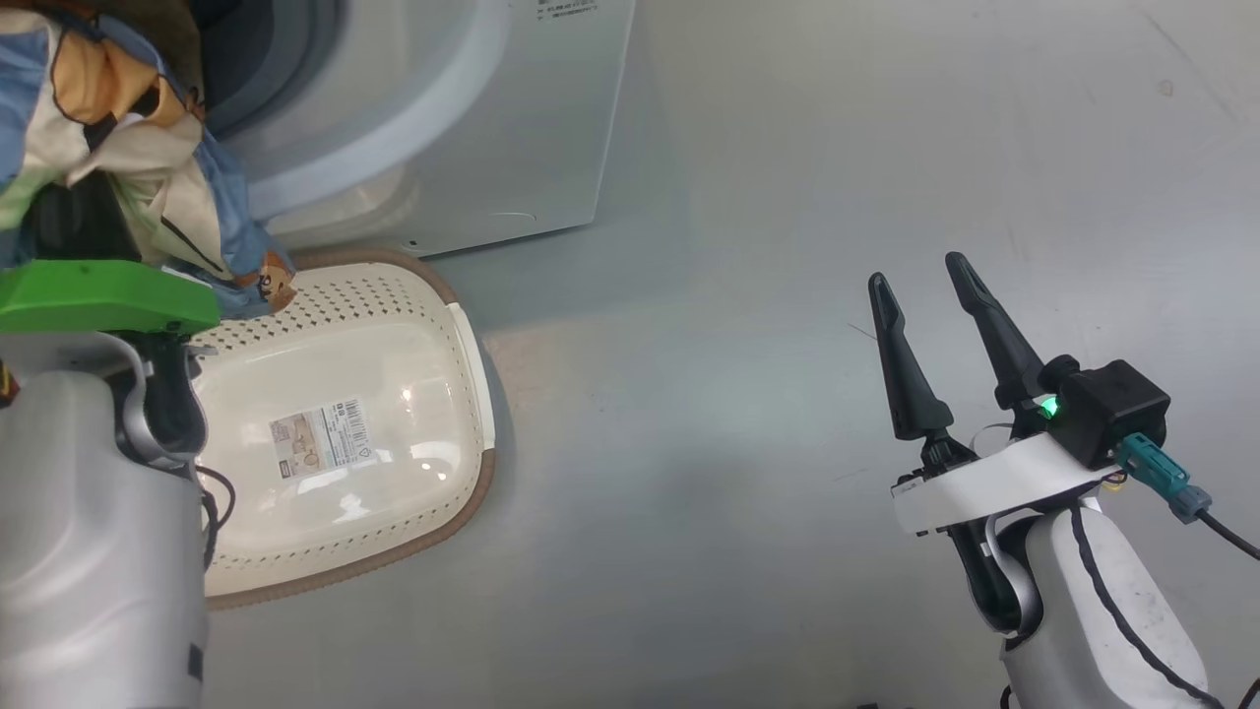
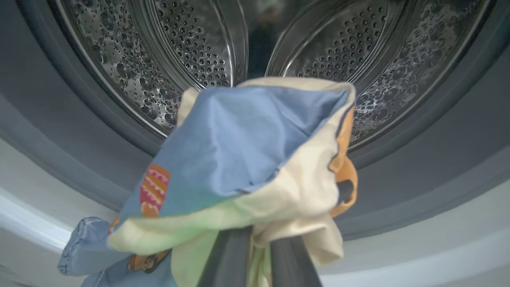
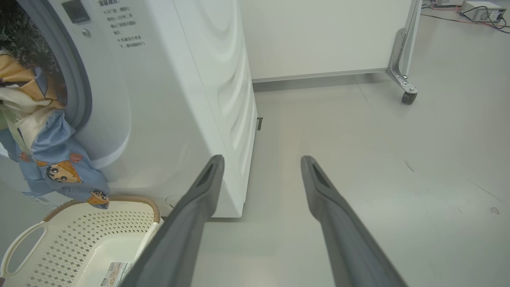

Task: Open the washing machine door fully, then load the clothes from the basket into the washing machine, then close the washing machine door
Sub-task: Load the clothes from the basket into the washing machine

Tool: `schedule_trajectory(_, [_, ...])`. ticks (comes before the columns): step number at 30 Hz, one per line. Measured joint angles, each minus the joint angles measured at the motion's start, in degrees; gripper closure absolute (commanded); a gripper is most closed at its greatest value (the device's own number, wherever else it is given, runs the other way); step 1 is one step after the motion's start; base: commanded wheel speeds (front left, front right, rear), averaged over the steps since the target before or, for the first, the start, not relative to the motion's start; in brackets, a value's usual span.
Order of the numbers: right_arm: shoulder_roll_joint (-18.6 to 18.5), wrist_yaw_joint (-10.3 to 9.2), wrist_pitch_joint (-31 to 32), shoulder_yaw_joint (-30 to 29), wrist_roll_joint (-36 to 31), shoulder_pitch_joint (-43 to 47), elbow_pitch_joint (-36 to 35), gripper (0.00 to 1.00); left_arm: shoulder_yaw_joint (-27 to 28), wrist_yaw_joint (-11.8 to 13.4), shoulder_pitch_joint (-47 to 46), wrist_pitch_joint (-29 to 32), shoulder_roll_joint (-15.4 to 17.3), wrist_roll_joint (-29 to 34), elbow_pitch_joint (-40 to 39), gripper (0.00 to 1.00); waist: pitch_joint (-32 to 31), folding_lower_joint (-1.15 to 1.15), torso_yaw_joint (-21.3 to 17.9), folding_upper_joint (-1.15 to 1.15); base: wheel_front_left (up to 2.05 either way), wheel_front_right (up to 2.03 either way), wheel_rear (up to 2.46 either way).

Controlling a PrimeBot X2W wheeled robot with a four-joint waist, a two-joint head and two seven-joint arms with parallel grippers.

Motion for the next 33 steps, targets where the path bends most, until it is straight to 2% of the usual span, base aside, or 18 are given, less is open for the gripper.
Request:
schedule_trajectory(9, [0.2,0.0,0.0,2.53,0.48,0.41,0.76,0.0,0.32,0.16,-5.05,0.42,5.37,2.35,3.66,1.0,-1.01,0.0,-3.71,0.0,0.0,0.0,0.0])
schedule_trajectory(19, [0.36,0.0,0.0,4.02,0.94,1.68,0.77,0.0,-0.29,2.09,-12.99,4.52,10.12,5.16,7.86,1.0,-0.99,0.0,-7.99,0.0,0.0,0.0,0.0])
schedule_trajectory(26, [0.37,0.0,0.0,4.08,0.94,3.02,0.68,0.0,-0.25,3.44,-19.38,6.73,11.24,5.59,10.29,1.0,0.55,0.0,-9.4,0.0,0.0,0.0,0.0])
schedule_trajectory(33, [-0.2,0.0,0.0,5.06,0.86,3.81,-0.11,0.0,1.32,6.39,-25.04,6.87,13.03,5.64,12.29,1.0,2.44,0.0,-9.79,0.0,0.0,0.0,0.0])
